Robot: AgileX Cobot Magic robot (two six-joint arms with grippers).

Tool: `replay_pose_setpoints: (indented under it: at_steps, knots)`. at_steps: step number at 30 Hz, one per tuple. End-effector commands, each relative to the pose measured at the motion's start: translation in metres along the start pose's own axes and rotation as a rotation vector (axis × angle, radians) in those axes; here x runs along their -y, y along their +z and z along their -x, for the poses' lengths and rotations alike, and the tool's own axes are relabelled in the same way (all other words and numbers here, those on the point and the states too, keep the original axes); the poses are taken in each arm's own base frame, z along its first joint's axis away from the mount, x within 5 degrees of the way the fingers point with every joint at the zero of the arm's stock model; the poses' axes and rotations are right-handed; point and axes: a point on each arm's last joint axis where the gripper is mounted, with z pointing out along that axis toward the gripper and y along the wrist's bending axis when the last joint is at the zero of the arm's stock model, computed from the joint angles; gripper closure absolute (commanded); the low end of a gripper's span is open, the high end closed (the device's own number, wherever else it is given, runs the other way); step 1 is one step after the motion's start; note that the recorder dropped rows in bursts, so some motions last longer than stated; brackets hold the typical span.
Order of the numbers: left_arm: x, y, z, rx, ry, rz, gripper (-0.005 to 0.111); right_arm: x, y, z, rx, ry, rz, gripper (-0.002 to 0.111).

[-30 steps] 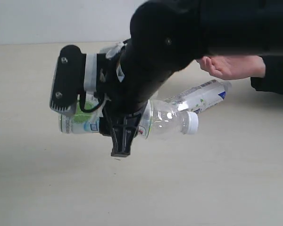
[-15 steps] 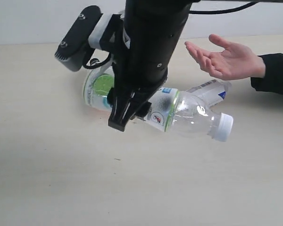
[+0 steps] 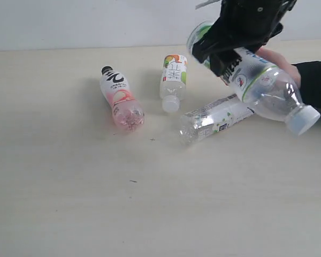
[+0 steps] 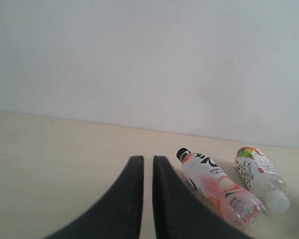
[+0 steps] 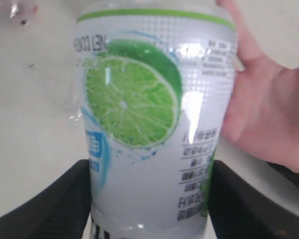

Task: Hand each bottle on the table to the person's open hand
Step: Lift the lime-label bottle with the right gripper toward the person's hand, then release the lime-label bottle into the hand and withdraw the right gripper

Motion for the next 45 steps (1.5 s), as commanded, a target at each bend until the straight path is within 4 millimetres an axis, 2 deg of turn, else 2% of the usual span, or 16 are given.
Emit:
replay_pose_setpoints:
  at_steps: [1, 5, 10, 20, 29, 31, 34, 39, 42, 45]
  knots:
    - [0.000, -0.001, 0.001, 0.006, 0.000, -0.008, 0.097, 0.037, -0.001, 0.004, 0.100, 0.170, -0.007, 0.108]
    - [0.000, -0.001, 0.001, 0.006, 0.000, -0.008, 0.097, 0.067, 0.004, 0.005, 0.149, 0.324, 0.060, 0.108]
    - [0.000, -0.001, 0.001, 0.006, 0.000, -0.008, 0.097, 0.090, 0.021, 0.007, 0.071, 0.394, 0.069, 0.108]
    - [0.000, -0.001, 0.001, 0.006, 0.000, -0.008, 0.097, 0.098, 0.076, 0.025, 0.004, 0.423, 0.029, 0.108]
    - [0.000, -0.001, 0.001, 0.006, 0.000, -0.008, 0.097, 0.100, 0.106, 0.024, -0.049, 0.451, -0.001, 0.106]
    - [0.000, -0.001, 0.001, 0.006, 0.000, -0.008, 0.097, 0.100, 0.107, 0.025, -0.042, 0.451, -0.002, 0.100]
    - [0.000, -0.001, 0.001, 0.006, 0.000, -0.008, 0.097, 0.100, 0.107, 0.026, -0.033, 0.451, -0.002, 0.084]
    - [0.000, -0.001, 0.001, 0.006, 0.000, -0.008, 0.097, 0.099, 0.107, 0.026, -0.033, 0.449, -0.001, 0.044]
    - [0.000, -0.001, 0.001, 0.006, 0.000, -0.008, 0.097, 0.099, 0.107, 0.026, -0.035, 0.429, -0.001, 0.031]
    - [0.000, -0.001, 0.001, 0.006, 0.000, -0.008, 0.097, 0.099, 0.107, 0.026, -0.033, 0.422, -0.001, 0.027]
